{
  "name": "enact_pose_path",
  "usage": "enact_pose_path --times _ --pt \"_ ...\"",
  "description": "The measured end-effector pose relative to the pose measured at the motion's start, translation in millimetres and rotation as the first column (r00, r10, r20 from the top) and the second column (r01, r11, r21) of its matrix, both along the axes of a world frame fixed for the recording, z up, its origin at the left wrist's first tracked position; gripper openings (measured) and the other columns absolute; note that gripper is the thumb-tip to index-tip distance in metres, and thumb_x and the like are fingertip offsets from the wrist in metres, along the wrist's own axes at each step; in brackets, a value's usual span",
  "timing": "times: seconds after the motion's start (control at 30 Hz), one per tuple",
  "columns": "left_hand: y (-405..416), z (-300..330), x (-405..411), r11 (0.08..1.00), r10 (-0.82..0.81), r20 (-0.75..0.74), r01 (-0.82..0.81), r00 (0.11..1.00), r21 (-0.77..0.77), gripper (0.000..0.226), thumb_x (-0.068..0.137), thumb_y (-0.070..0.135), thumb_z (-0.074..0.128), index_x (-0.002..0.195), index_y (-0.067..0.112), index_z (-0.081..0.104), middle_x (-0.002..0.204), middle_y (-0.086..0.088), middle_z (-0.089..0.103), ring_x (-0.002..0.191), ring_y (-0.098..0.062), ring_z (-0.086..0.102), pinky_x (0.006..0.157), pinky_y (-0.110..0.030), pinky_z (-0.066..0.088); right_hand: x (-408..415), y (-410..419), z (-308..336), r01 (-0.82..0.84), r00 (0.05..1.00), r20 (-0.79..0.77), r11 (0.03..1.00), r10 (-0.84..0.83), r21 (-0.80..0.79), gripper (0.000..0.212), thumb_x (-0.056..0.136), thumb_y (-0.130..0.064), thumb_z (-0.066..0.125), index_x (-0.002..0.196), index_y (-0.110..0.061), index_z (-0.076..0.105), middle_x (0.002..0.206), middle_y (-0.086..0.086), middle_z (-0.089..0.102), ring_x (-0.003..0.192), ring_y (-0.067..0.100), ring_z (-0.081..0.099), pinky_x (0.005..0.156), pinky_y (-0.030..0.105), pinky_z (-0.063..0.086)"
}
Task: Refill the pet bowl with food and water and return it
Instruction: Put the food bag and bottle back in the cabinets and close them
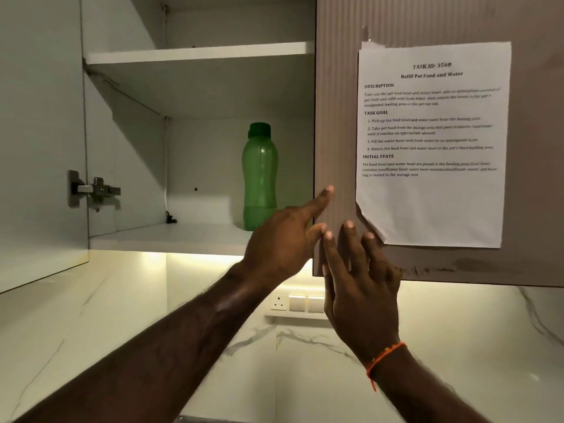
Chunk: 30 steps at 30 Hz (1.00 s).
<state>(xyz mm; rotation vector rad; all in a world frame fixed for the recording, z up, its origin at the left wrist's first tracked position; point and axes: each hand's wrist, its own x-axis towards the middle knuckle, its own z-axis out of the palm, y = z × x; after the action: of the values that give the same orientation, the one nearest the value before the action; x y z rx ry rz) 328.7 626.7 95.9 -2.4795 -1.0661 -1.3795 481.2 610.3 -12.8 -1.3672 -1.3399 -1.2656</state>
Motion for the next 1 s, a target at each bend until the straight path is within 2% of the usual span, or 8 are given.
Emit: enact_pose_path --times 0.07,0.17,0.3,0.47,0.63,0.77,0.93,1.0 --pt "-3.9 1.8 -3.5 0.999 0.044 -0.036 -0.043 0.998 0.023 0.063 0.104 0.044 0.053 0.156 0.057 0.02 0.111 0.002 0.066 0.093 -0.015 0.063 0.077 -0.029 0.048 -3.5 -2.8 0.3 -0.01 1.0 -0.011 1.0 0.01 -0.017 0.061 0.097 -0.029 0.054 0.156 -0.02 0.042 0.163 0.013 0.036 0.146 0.04 0.038 0.101 0.05 0.035" --pt "-16.7 3.9 -13.3 0.978 0.183 -0.125 -0.168 0.975 0.124 0.06 0.104 0.048 0.051 0.158 0.048 0.027 0.138 0.002 0.062 0.121 -0.02 0.06 0.089 -0.029 0.045 -12.9 -11.3 7.1 -0.078 0.996 -0.045 0.991 0.074 -0.107 0.064 0.089 -0.024 0.062 0.151 -0.019 0.048 0.155 0.014 0.045 0.137 0.041 0.042 0.096 0.051 0.038" --pt "-44.2 8.7 -45.2 0.934 0.339 -0.138 -0.314 0.931 0.171 0.069 0.1 0.059 0.05 0.161 0.034 0.029 0.15 0.0 0.056 0.133 -0.023 0.054 0.102 -0.037 0.047 -45.4 -23.3 22.4 -0.247 0.964 -0.153 0.949 0.219 -0.197 0.051 0.086 -0.03 0.067 0.136 -0.022 0.056 0.139 0.008 0.053 0.125 0.034 0.048 0.093 0.049 0.04" --pt "-91.2 22.7 -108.0 0.855 0.498 -0.085 -0.473 0.863 0.211 0.082 0.095 0.066 0.052 0.163 0.029 0.022 0.166 0.0 0.034 0.152 -0.023 0.031 0.118 -0.043 0.034 -113.6 -42.3 41.5 -0.443 0.893 -0.183 0.876 0.411 -0.19 0.056 0.086 -0.043 0.062 0.138 -0.023 0.054 0.139 0.005 0.055 0.125 0.031 0.049 0.096 0.048 0.04" --pt "-141.5 36.6 -174.6 0.676 0.715 -0.033 -0.679 0.698 0.286 0.089 0.093 0.069 0.051 0.164 0.025 0.017 0.172 -0.004 0.016 0.159 -0.028 0.011 0.127 -0.046 0.017 -200.0 -64.7 62.1 -0.652 0.758 -0.137 0.737 0.638 -0.176 0.066 0.083 -0.046 0.063 0.141 -0.017 0.05 0.143 0.006 0.053 0.127 0.029 0.048 0.096 0.048 0.042" --pt "-179.2 46.2 -228.9 0.516 0.829 0.023 -0.781 0.558 0.352 0.089 0.093 0.068 0.053 0.162 0.023 0.021 0.174 -0.007 0.004 0.16 -0.029 -0.004 0.127 -0.049 0.009 -269.5 -82.4 76.6 -0.784 0.612 -0.122 0.58 0.781 -0.22 0.078 0.086 -0.053 0.061 0.151 -0.015 0.038 0.153 0.006 0.045 0.139 0.028 0.041 0.107 0.049 0.038" --pt "-220.8 51.9 -289.3 0.245 0.941 0.117 -0.878 0.317 0.411 0.093 0.09 0.064 0.059 0.16 0.013 0.025 0.171 -0.024 -0.005 0.157 -0.044 -0.01 0.125 -0.059 0.003 -346.1 -105.2 91.5 -0.878 0.438 -0.139 0.388 0.888 -0.281 0.096 0.085 -0.075 0.05 0.157 -0.017 0.023 0.166 0.006 0.024 0.151 0.031 0.025 0.117 0.056 0.031" --pt "-237.1 54.6 -303.0 0.075 0.972 0.17 -0.902 0.161 0.425 0.102 0.088 0.067 0.057 0.161 0.009 0.017 0.168 -0.031 -0.007 0.155 -0.052 -0.008 0.123 -0.067 0.001 -371.0 -116.5 96.3 -0.893 0.371 -0.181 0.297 0.911 -0.337 0.107 0.082 -0.085 0.046 0.161 -0.021 0.012 0.171 0.006 0.009 0.156 0.033 0.011 0.12 0.061 0.023"
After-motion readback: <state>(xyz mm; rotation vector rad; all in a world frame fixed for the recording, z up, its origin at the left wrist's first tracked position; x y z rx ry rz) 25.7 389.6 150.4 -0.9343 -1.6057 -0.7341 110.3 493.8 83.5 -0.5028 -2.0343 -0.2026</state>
